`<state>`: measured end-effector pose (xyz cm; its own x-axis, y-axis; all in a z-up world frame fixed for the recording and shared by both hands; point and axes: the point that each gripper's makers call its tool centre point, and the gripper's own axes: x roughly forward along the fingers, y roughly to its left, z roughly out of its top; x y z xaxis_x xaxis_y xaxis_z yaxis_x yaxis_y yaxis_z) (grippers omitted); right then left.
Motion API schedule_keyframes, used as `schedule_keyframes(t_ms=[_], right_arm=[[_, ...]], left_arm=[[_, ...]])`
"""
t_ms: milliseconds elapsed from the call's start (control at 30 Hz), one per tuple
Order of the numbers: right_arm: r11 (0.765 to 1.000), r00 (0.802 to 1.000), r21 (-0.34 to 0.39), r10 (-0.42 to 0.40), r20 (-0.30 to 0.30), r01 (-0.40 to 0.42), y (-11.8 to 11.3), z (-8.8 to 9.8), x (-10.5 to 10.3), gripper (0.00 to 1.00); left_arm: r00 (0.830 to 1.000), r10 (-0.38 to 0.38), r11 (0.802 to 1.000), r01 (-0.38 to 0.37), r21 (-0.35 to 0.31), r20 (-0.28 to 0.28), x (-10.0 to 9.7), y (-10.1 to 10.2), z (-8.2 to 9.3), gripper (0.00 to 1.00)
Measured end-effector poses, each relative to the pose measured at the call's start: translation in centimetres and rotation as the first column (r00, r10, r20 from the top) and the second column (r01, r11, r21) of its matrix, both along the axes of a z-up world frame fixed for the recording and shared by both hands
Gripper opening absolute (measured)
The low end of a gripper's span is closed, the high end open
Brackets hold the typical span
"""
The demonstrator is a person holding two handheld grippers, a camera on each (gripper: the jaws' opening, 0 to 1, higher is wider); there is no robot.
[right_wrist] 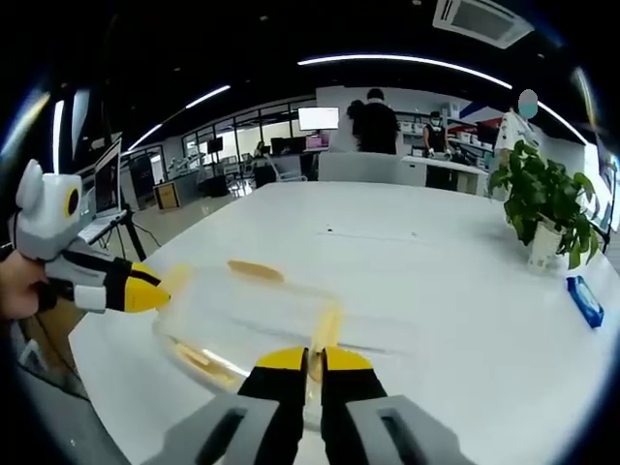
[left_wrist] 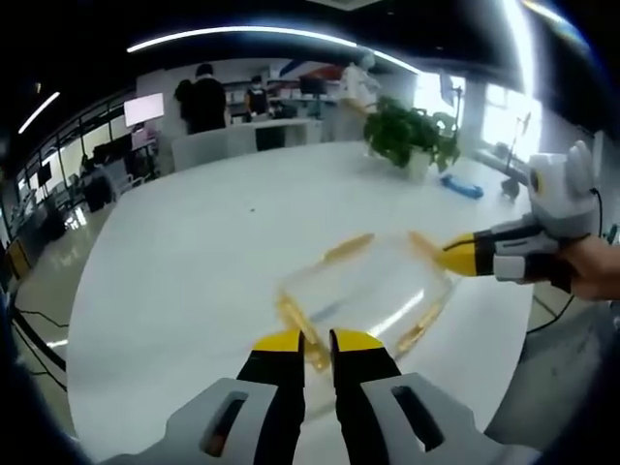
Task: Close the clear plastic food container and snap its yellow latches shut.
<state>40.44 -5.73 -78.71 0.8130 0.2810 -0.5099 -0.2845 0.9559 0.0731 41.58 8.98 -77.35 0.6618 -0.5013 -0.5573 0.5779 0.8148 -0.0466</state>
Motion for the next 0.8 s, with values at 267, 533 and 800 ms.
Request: schedule_keyframes(t_ms=[267, 533, 800], right_arm=[[1.0, 1.0, -0.014, -0.021, 0.0, 0.021, -1.4, -0.1, -0.2, 0.0], [0.999, 0.999, -0.016, -0.047, 0.004, 0.047, -2.9, 0.0, -0.2, 0.0], [0.997, 0.997, -0.022, -0.079, 0.002, 0.079, -4.7, 0.0, -0.2, 0.0]], left_arm=[[1.0, -0.022, 1.0, 0.022, -0.004, -0.007, -0.2, -1.3, -0.1, 0.07], [0.999, -0.053, 0.999, 0.053, -0.009, -0.005, 0.0, -2.9, 0.0, 0.07], [0.996, -0.091, 0.996, 0.091, -0.015, -0.007, 0.0, -4.6, -0.1, 0.07]])
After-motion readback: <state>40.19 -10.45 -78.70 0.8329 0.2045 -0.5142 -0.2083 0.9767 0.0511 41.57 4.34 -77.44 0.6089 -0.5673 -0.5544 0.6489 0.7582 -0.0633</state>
